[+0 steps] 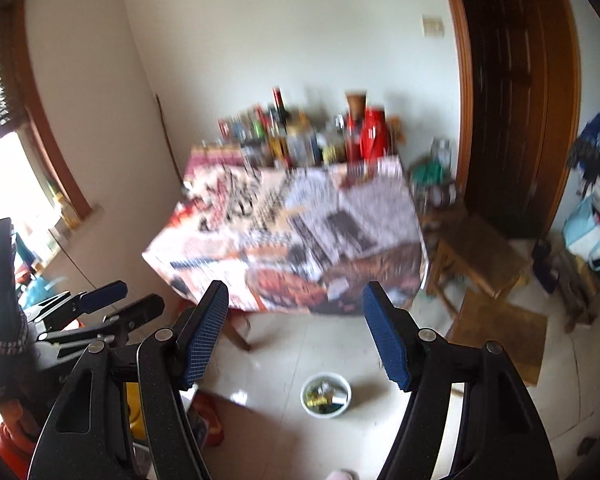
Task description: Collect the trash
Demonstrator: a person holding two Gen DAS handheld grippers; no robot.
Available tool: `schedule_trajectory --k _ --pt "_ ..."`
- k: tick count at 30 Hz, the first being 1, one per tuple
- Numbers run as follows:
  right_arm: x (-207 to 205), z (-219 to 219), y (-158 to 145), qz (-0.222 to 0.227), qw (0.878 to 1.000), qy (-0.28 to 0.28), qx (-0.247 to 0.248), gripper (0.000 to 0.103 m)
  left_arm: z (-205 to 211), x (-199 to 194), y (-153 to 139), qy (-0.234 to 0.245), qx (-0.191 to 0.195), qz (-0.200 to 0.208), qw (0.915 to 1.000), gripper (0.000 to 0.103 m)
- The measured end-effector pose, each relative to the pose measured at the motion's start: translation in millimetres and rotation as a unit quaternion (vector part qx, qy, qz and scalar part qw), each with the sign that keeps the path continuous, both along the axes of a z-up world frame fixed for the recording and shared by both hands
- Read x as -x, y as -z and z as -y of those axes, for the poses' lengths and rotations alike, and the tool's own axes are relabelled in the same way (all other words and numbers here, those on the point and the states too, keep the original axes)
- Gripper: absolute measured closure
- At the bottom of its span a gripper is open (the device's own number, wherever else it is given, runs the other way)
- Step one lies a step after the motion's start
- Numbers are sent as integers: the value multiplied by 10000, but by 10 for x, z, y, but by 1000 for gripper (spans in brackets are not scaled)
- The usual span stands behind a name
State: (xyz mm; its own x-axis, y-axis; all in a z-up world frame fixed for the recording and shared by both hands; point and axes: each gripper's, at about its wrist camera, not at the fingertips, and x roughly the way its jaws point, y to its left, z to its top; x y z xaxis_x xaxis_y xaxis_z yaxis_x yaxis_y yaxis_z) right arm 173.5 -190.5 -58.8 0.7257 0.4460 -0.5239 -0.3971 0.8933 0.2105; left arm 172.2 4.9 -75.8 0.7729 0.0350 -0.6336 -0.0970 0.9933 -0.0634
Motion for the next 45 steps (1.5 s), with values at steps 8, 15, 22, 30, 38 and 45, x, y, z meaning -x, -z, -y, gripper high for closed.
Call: schedule_trajectory --k 8,15,22,30,38,45 --pt "928 11 -445 922 9957 114 -58 35 159 1068 -630 57 -230 1091 9937 2" --pt "1312 -2 -496 1250 9919 230 -23 15 120 1603 -777 -18 -160 1316 9912 2" --pt "1467 -7 -519 1221 9924 139 -55 15 90 1769 -806 -42 -60 1371 9905 1" --pt "1583 -14 -529 1263 9919 84 -43 15 120 1819 -829 -17 -77 1399 9901 2" --pt "1610 -42 -518 1256 9921 69 18 15 115 1834 -822 8 -63 1354 9908 2" --pt "1628 -66 -539 1250 9921 59 94 15 107 1824 -824 15 -40 1355 9908 2"
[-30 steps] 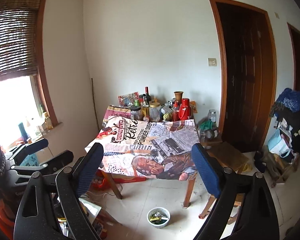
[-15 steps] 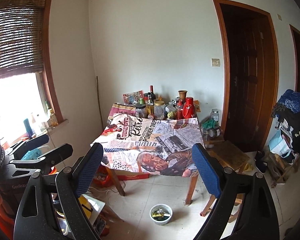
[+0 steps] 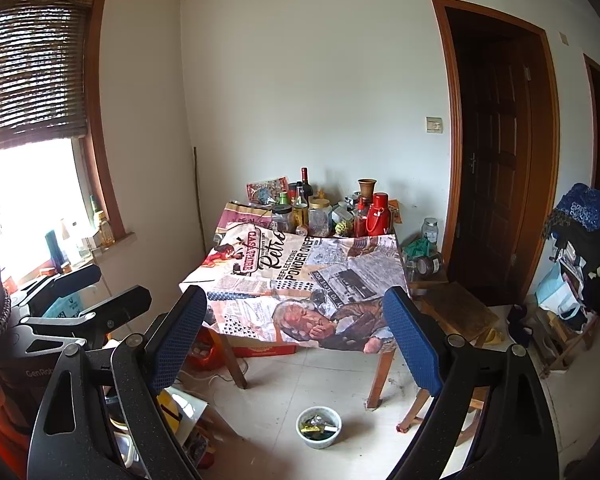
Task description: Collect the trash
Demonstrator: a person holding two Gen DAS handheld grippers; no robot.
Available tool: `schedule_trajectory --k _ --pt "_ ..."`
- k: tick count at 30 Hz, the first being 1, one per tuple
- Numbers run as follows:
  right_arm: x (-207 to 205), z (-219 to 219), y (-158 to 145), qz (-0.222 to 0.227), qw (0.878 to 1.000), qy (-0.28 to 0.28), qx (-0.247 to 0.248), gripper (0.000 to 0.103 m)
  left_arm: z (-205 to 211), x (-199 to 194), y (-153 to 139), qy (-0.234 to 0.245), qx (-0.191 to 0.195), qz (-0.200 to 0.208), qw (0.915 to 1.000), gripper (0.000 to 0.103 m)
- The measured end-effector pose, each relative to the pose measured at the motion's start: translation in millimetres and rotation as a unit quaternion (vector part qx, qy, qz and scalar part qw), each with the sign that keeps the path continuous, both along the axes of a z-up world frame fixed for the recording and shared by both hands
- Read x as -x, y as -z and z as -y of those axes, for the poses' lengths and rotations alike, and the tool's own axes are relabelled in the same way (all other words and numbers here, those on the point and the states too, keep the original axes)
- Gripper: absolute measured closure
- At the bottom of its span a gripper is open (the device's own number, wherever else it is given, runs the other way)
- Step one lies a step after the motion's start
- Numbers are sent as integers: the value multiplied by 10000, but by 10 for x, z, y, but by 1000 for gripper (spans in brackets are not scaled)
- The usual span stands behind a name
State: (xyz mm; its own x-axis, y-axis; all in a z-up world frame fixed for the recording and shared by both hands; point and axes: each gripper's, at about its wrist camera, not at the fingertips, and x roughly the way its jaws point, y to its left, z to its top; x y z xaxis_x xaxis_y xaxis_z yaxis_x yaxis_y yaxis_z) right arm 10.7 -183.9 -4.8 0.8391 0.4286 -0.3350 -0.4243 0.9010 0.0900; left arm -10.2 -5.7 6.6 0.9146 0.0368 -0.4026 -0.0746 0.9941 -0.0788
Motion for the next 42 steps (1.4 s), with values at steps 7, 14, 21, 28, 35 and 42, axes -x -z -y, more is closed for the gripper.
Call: schedule_trajectory --k 7,14,21,28,35,42 --pt "4 -24 -23 -28 10000 -18 42 15 -44 -3 -8 -13 44 17 10000 2" --pt "12 -46 -47 -31 10000 -45 67 15 -55 10 -11 -30 46 32 10000 2" --pt "6 -52 -47 -48 10000 -52 48 15 -69 11 -26 -49 91 33 9999 2" --pt "-10 -41 -64 -46 10000 -41 71 15 -93 -3 -33 -51 185 23 9998 2" --pt "-25 -43 -61 -70 9999 -32 91 15 -108 -7 -30 -56 206 24 9998 1" --pt "-41 -45 -60 -64 10000 -19 69 15 -92 -35 -34 75 268 -16 9996 1"
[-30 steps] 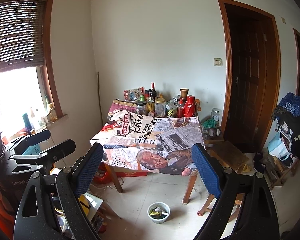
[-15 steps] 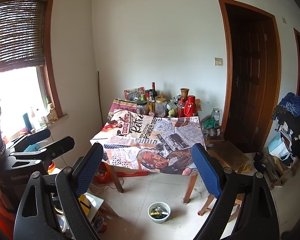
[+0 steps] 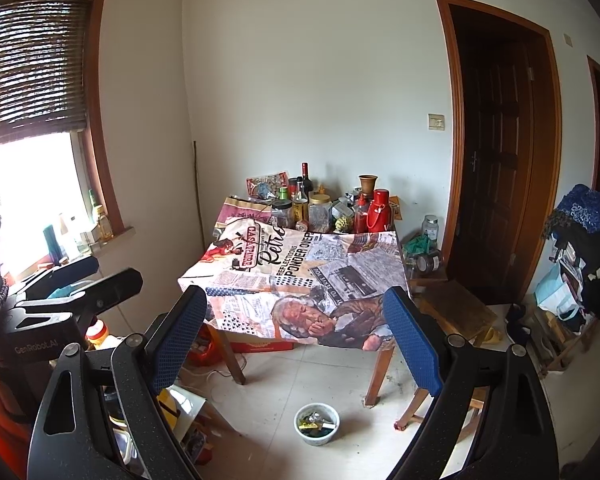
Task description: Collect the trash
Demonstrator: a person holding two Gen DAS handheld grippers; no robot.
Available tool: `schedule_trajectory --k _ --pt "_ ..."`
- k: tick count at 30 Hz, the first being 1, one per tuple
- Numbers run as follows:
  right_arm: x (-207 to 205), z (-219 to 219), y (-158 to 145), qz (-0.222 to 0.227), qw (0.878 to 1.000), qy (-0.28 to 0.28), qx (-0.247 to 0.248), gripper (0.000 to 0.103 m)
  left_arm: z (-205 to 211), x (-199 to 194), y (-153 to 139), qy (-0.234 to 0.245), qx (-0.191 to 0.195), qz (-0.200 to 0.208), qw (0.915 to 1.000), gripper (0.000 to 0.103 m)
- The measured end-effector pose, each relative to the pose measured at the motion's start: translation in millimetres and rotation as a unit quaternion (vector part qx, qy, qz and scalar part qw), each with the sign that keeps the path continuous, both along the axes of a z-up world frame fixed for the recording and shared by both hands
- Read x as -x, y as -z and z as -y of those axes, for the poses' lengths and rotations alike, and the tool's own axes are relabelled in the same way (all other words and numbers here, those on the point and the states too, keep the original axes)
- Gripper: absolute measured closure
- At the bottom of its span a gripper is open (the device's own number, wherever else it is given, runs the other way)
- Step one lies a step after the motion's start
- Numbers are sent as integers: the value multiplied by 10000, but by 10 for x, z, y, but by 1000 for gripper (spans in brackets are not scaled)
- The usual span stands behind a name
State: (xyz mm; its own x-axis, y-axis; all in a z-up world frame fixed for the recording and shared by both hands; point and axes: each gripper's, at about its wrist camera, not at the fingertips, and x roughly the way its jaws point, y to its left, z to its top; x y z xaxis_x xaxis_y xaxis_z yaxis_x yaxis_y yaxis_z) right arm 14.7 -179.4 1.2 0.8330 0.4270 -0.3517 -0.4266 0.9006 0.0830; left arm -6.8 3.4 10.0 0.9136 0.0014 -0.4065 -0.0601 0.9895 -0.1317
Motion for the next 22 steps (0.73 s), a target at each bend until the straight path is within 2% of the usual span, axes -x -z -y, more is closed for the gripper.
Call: schedule_trajectory --k 15,22 --pt "-159 -32 26 -100 9999 -70 -22 15 83 -87 -6 -68 -4 -16 10000 1" --pt "-396 -41 67 -235 9997 -84 -39 15 120 -318 19 -45 -64 -125 9999 1"
